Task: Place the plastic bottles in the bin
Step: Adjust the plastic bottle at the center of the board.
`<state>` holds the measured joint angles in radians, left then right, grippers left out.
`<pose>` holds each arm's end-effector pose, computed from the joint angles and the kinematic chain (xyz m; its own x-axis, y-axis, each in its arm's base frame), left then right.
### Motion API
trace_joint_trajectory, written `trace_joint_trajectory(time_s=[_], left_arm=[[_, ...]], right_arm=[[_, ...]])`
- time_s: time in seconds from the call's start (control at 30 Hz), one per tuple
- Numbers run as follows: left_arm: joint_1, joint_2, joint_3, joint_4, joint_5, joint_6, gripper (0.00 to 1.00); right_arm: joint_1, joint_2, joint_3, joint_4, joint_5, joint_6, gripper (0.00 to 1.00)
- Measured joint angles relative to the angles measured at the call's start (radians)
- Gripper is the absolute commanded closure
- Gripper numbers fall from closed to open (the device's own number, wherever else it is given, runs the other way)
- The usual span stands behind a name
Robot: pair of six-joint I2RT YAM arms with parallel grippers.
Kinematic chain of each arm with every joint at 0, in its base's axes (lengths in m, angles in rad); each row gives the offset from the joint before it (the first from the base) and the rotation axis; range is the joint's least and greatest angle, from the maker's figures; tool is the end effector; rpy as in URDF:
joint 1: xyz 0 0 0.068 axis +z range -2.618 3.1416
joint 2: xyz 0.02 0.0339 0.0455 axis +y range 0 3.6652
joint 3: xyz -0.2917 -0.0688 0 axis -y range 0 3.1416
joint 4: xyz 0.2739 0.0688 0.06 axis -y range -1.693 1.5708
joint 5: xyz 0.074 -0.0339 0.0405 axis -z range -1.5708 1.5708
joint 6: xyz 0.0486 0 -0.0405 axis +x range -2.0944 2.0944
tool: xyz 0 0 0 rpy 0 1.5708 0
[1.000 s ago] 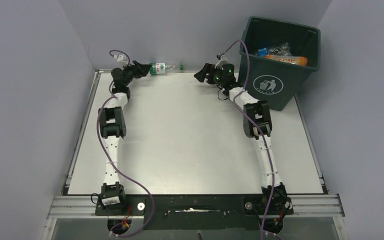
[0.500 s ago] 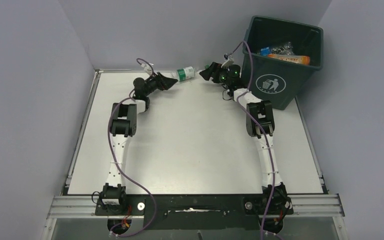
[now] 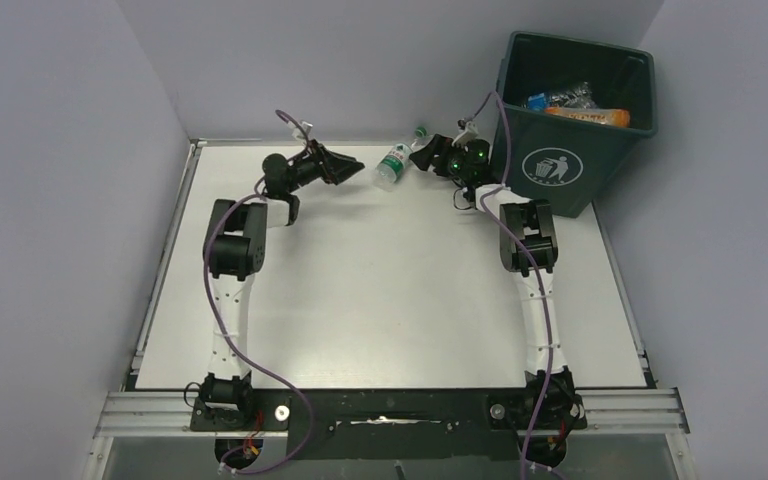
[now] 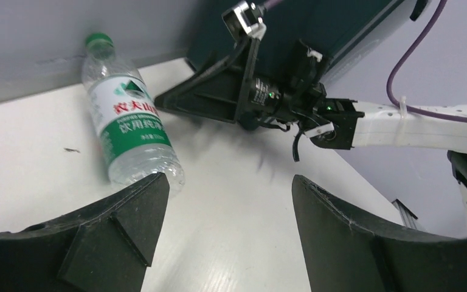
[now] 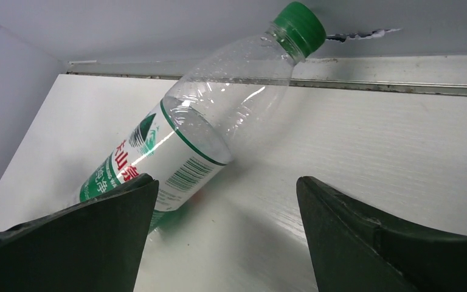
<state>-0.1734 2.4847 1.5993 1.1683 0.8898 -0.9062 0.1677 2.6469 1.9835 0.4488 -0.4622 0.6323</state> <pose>0.5562 -0.1358 0.1468 -0.4944 -0.4165 -0.7629 0.7367 0.2652 -0.6221 0.6316 0.1289 0.1056 -0.5116 0.4499 -0.7320 -0.3430 0.6742 0.6540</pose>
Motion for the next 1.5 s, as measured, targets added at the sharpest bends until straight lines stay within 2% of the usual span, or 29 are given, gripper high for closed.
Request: trace_joint_trajectory(time_s=[0.17, 0.4, 0.47, 0.5, 0.53, 0.57, 0.6, 0.9, 0.93, 1.0, 1.27, 1.37, 1.47, 1.5], left_arm=[[0.055, -0.023, 0.050, -0.079, -0.006, 0.056, 0.26], [0.023, 0.314, 0.752, -0.353, -0.019, 0.119, 0.23], [0.002, 0.415, 0.878, -0.411, -0.021, 0.121, 0.23], [-0.008, 0.445, 0.895, -0.427, -0.023, 0.121, 0.22], [-0.017, 0.467, 0.896, -0.440, -0.022, 0.119, 0.23], [-0.026, 0.486, 0.888, -0.451, -0.023, 0.116, 0.35], [-0.034, 0.493, 0.864, -0.456, -0.023, 0.113, 0.40], [-0.047, 0.476, 0.720, -0.346, -0.029, 0.059, 0.37], [-0.047, 0.463, 0.698, -0.339, -0.026, 0.058, 0.40], [-0.044, 0.446, 0.665, -0.332, -0.018, 0.056, 0.52], [-0.043, 0.444, 0.657, -0.346, 0.051, 0.018, 0.59], [-0.043, 0.444, 0.655, -0.349, 0.072, 0.006, 0.55], [-0.043, 0.442, 0.644, -0.333, 0.085, 0.000, 0.42], [-0.043, 0.438, 0.640, -0.325, 0.090, -0.003, 0.35]], right_arm=[[-0.015, -0.004, -0.011, 0.000, -0.001, 0.001, 0.12], [-0.022, -0.005, -0.011, 0.003, -0.002, 0.016, 0.11], [-0.022, -0.005, -0.010, 0.007, -0.004, 0.029, 0.11], [-0.021, -0.005, -0.009, 0.008, -0.006, 0.034, 0.11], [-0.021, -0.004, -0.008, 0.011, -0.010, 0.040, 0.11], [-0.020, -0.004, -0.005, 0.013, -0.015, 0.047, 0.11], [-0.018, -0.002, 0.000, 0.015, -0.021, 0.056, 0.11], [0.004, 0.001, 0.000, 0.048, -0.074, 0.107, 0.13], [0.004, 0.001, -0.004, 0.047, -0.082, 0.111, 0.14], [0.004, 0.010, -0.012, 0.045, -0.101, 0.113, 0.15], [0.002, 0.037, 0.042, 0.014, -0.201, 0.107, 0.17], [0.002, 0.037, 0.042, 0.010, -0.231, 0.106, 0.20], [0.003, 0.037, 0.041, 0.002, -0.257, 0.102, 0.23], [0.004, 0.037, 0.039, 0.002, -0.265, 0.099, 0.24]])
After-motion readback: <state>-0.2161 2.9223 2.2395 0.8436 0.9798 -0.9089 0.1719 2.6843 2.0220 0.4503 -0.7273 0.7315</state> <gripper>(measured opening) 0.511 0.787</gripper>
